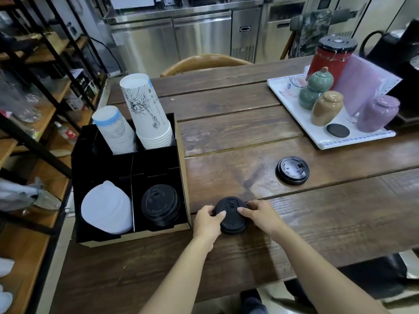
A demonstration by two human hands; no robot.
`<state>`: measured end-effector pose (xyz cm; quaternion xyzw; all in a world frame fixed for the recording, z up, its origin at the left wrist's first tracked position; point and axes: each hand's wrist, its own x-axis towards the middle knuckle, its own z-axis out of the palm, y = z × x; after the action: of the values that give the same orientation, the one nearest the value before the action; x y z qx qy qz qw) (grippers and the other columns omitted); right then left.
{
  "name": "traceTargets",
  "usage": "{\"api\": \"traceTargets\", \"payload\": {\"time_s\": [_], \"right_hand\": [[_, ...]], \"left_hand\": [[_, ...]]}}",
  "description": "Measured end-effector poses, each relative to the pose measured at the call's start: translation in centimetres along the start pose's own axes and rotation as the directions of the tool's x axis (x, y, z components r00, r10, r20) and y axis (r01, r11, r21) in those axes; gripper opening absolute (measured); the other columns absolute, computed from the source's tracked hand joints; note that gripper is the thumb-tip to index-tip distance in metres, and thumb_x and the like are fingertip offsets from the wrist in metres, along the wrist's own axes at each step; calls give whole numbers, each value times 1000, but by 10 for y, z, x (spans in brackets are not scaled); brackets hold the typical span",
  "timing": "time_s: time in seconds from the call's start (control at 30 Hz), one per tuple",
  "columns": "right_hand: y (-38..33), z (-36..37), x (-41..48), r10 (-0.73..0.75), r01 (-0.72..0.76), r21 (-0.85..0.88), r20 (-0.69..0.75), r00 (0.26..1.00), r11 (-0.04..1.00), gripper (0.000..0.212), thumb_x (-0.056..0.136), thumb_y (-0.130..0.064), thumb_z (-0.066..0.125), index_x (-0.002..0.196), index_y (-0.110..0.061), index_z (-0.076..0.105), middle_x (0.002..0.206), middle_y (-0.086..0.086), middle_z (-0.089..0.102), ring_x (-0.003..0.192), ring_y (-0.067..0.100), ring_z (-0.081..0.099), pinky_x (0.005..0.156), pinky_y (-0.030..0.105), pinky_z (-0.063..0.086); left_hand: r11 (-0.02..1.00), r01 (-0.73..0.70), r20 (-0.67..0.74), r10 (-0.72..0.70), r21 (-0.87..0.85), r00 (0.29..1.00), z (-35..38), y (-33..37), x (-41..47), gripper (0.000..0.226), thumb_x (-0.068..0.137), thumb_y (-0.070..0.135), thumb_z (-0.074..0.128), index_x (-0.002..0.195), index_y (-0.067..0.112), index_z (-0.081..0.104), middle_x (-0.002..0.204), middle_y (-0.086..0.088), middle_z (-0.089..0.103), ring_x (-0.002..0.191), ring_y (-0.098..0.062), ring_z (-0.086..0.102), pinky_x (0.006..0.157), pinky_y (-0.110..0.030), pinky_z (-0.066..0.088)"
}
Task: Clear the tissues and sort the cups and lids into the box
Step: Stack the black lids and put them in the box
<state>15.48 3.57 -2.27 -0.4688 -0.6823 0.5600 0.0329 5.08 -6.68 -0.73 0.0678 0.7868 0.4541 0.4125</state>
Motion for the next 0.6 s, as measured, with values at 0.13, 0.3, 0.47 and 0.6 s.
{"api": "traceTargets", "payload": {"time_s": [0.13,0.3,0.47,0.6], "right_hand": [[-2,1,2,62,-66,83,54,997,994,32,89,-23,61,114,-4,66,106,8,69,94,18,63,64,20,45],[-1,1,8,105,-106,116,14,994,988,35,85,-26,66,111,-4,60,110,10,65,103,24,60,82,32,47],[-1,-7,9,86,-82,233,-9,996,969,35,85,-23,67,112,-3,57,113,14,65,101,26,63,81,36,54],[-13,-31,10,-11,44,264,-126,992,963,34,84,-18,68,114,-2,60,114,14,65,102,24,62,79,28,51]], "left_hand": [[987,127,41,-123,-103,992,2,6,1,35,91,15,58,124,6,52,126,-9,53,102,-22,49,91,-43,51],[948,271,102,-257,-168,961,-2,14,5,38,87,9,64,123,2,52,133,-13,51,123,-29,46,97,-50,48],[937,283,167,-251,-206,953,3,21,6,30,86,10,64,113,10,52,113,-8,53,101,-23,50,90,-43,50],[949,227,205,-182,-220,962,16,37,7,24,84,11,67,105,9,56,110,-10,62,96,-23,59,83,-38,53]]}}
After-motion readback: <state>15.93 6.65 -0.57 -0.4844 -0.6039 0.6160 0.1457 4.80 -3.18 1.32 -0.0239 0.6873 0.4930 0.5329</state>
